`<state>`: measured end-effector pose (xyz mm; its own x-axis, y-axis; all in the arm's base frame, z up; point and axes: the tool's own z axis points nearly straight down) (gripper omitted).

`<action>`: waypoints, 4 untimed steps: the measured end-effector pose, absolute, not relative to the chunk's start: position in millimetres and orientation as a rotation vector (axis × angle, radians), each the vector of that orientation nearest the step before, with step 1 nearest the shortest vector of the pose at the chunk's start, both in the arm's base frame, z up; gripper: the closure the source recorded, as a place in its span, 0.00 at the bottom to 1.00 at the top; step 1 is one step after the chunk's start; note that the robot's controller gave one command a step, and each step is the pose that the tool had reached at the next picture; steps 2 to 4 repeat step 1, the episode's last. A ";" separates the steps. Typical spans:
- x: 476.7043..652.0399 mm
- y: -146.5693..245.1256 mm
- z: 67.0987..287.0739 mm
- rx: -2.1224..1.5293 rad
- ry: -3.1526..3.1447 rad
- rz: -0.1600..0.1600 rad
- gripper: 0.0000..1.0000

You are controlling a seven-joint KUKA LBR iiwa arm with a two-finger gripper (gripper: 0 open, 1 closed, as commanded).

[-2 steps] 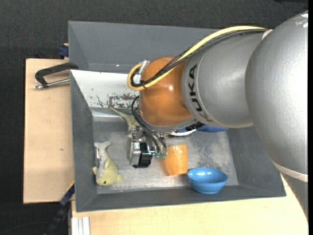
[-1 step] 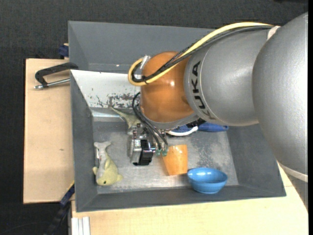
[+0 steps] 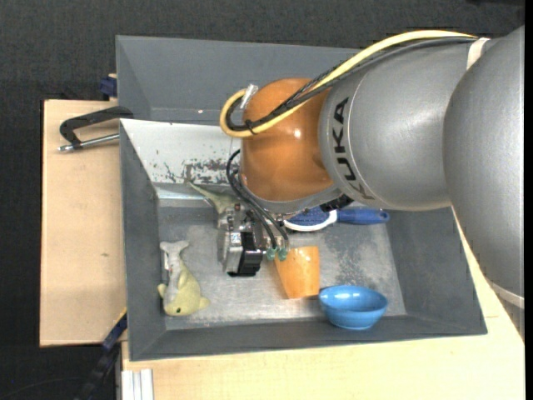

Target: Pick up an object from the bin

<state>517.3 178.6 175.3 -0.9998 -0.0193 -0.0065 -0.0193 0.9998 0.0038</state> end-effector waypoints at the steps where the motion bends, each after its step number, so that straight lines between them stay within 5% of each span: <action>1: 518.6 179.2 194.5 -0.030 3.135 0.006 1.00; 4: 518.6 179.2 194.5 -0.030 3.135 0.006 1.00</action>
Offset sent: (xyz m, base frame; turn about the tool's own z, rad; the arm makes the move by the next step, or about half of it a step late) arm -0.0002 0.0000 0.0171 0.0000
